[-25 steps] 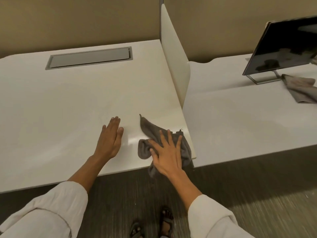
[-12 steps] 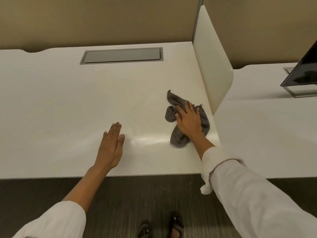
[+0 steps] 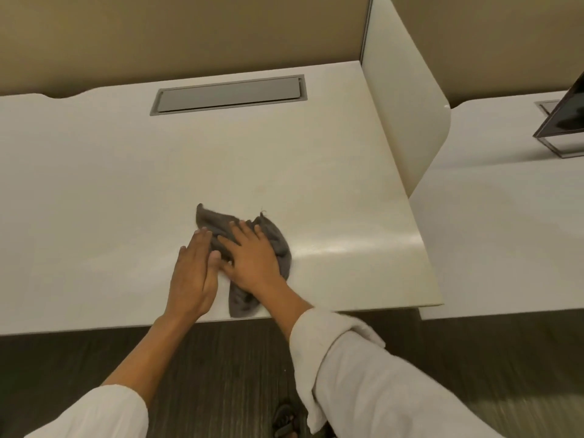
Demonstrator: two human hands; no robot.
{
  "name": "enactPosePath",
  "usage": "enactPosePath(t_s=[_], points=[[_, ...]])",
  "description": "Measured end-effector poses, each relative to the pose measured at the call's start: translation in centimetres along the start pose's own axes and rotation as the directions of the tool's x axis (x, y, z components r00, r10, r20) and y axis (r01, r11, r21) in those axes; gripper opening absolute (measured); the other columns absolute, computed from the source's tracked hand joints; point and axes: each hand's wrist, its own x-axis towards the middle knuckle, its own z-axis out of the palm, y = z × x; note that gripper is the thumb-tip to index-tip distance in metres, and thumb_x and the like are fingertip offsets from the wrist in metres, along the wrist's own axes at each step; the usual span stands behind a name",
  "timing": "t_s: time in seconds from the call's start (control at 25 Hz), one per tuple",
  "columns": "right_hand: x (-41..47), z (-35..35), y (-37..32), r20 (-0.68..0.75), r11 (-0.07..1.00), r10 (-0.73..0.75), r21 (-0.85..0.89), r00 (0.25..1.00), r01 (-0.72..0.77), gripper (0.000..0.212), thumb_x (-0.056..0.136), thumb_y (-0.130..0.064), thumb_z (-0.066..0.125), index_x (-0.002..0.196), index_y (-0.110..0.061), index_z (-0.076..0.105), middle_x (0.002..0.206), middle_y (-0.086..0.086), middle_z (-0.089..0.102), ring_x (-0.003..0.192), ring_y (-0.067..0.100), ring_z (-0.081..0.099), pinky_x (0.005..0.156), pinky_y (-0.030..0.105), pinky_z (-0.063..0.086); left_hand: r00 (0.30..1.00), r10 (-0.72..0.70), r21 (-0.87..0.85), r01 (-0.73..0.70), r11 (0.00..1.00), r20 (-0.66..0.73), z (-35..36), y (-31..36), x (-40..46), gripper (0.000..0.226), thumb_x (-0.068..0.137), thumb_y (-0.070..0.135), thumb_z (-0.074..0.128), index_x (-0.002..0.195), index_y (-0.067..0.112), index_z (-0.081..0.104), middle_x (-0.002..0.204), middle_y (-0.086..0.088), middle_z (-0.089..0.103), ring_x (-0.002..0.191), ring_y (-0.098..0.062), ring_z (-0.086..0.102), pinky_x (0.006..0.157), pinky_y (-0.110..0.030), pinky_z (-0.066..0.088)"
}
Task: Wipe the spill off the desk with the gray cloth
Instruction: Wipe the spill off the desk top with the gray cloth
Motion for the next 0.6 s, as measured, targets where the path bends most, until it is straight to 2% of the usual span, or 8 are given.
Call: enactPosePath(t_s=[0.08, 0.2, 0.28, 0.36, 0.44, 0.6], points=[[-2.8, 0.3, -1.3, -0.042, 0.998, 0.038, 0.057, 0.998, -0.035, 0.044, 0.099, -0.045, 0.046, 0.138, -0.029, 0.055, 0.158, 0.008, 0.036, 0.147, 0.03, 0.027, 0.124, 0.047, 0.007, 1.0, 0.019, 0.001, -0.019, 1.0, 0.0, -0.3, -0.4, 0.1, 0.057, 0.101, 0.045, 0.018, 0.146, 0.013, 0.035, 0.154, -0.01, 0.039, 0.142, -0.027, 0.034, 0.117, -0.053, 0.025], [-7.7, -1.0, 0.3, -0.143, 0.967, 0.256, 0.043, 0.956, -0.253, 0.038, 0.1, -0.04, 0.044, 0.134, -0.031, 0.059, 0.158, 0.001, 0.037, 0.15, 0.024, 0.023, 0.124, 0.047, 0.001, 0.999, 0.021, -0.002, -0.021, 1.0, 0.025, 0.1, 1.0, 0.9, 0.062, 0.099, 0.046, 0.018, 0.147, 0.01, 0.034, 0.157, -0.011, 0.034, 0.146, -0.026, 0.028, 0.121, -0.048, 0.018], [-10.8, -2.5, 3.8, -0.249, 0.893, 0.441, 0.024, 0.862, -0.45, 0.038, 0.1, -0.04, 0.043, 0.134, -0.033, 0.06, 0.159, 0.0, 0.036, 0.151, 0.024, 0.021, 0.123, 0.049, -0.001, 0.999, 0.025, -0.004, -0.025, 1.0, 0.048, 0.8, 2.6, 1.6, 0.066, 0.097, 0.047, 0.017, 0.15, 0.011, 0.031, 0.159, -0.008, 0.029, 0.148, -0.024, 0.024, 0.123, -0.042, 0.012], [-13.0, -4.4, 8.3, -0.336, 0.803, 0.565, 0.014, 0.754, -0.596, 0.039, 0.101, -0.041, 0.041, 0.135, -0.033, 0.059, 0.159, 0.001, 0.035, 0.151, 0.025, 0.019, 0.123, 0.051, -0.001, 0.995, 0.059, -0.027, -0.057, 0.998, 0.076, 1.8, 4.3, 2.7, 0.068, 0.096, 0.05, 0.015, 0.151, 0.013, 0.029, 0.16, -0.006, 0.026, 0.149, -0.02, 0.02, 0.123, -0.038, 0.009], [-13.4, -6.4, 12.3, -0.369, 0.753, 0.61, -0.005, 0.701, -0.658, 0.04, 0.101, -0.039, 0.042, 0.137, -0.03, 0.057, 0.159, 0.005, 0.035, 0.15, 0.028, 0.021, 0.123, 0.055, 0.005, 0.991, 0.091, -0.053, -0.086, 0.995, 0.1, 2.7, 5.7, 3.7, 0.066, 0.097, 0.048, 0.016, 0.151, 0.013, 0.028, 0.161, -0.004, 0.025, 0.149, -0.017, 0.019, 0.123, -0.036, 0.007], [-8.4, -9.0, 17.8, -0.416, 0.735, 0.608, -0.026, 0.676, -0.677, 0.039, 0.1, -0.03, 0.049, 0.136, -0.02, 0.059, 0.153, 0.016, 0.042, 0.145, 0.036, 0.032, 0.12, 0.057, 0.016, 0.986, 0.136, -0.056, -0.132, 0.99, 0.094, 4.0, 6.1, 6.6, 0.06, 0.1, 0.043, 0.019, 0.151, 0.013, 0.03, 0.16, -0.004, 0.028, 0.149, -0.015, 0.019, 0.121, -0.032, 0.006]])
